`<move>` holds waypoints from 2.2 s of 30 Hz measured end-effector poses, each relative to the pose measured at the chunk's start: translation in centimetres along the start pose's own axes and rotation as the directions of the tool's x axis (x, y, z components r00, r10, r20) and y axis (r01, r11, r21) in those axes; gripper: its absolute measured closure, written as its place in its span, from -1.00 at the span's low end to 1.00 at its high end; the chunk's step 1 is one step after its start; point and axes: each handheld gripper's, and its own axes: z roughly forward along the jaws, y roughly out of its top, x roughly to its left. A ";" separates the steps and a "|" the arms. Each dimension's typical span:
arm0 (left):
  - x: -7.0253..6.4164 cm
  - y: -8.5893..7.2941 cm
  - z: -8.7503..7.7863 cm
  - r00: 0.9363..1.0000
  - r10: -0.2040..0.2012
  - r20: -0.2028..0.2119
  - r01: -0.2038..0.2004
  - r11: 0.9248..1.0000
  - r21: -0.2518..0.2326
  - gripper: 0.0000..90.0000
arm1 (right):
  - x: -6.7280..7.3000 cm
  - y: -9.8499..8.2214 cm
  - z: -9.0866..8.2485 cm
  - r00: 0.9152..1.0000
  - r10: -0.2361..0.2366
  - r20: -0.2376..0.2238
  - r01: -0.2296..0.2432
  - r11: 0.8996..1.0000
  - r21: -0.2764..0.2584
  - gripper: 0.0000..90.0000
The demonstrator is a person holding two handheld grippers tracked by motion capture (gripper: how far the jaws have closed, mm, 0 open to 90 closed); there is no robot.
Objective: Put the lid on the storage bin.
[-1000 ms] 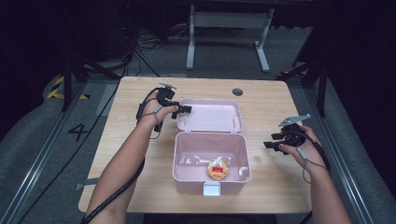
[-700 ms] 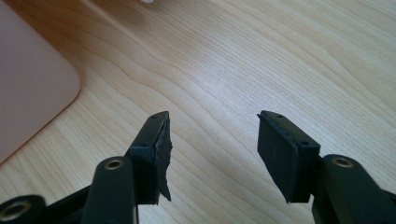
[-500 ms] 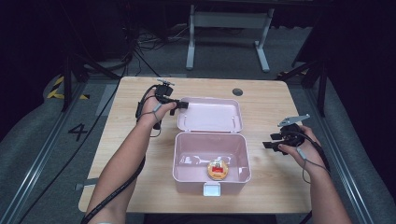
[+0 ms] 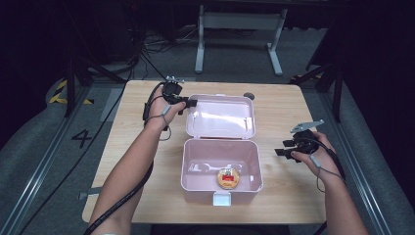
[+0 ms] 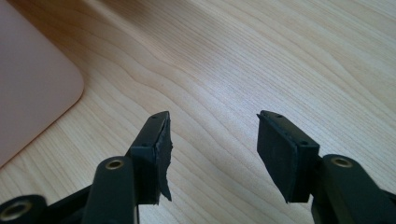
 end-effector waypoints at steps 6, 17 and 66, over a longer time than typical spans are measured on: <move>-0.5 0.4 -0.7 1.000 0.011 -0.013 -0.012 0.999 -0.041 0.58 | 0.0 0.0 0.0 1.000 -0.003 -0.001 0.003 1.000 -0.003 0.01; -1.5 1.1 -2.7 0.998 0.053 -0.020 -0.055 0.992 -0.110 0.62 | 0.1 0.1 0.1 1.000 -0.020 -0.002 0.020 1.000 -0.001 0.01; -8.0 -1.0 -12.5 0.929 0.369 -0.013 -0.349 0.869 -0.351 0.65 | 1.2 2.8 -1.6 0.997 -0.053 -0.049 0.049 0.995 -0.086 0.04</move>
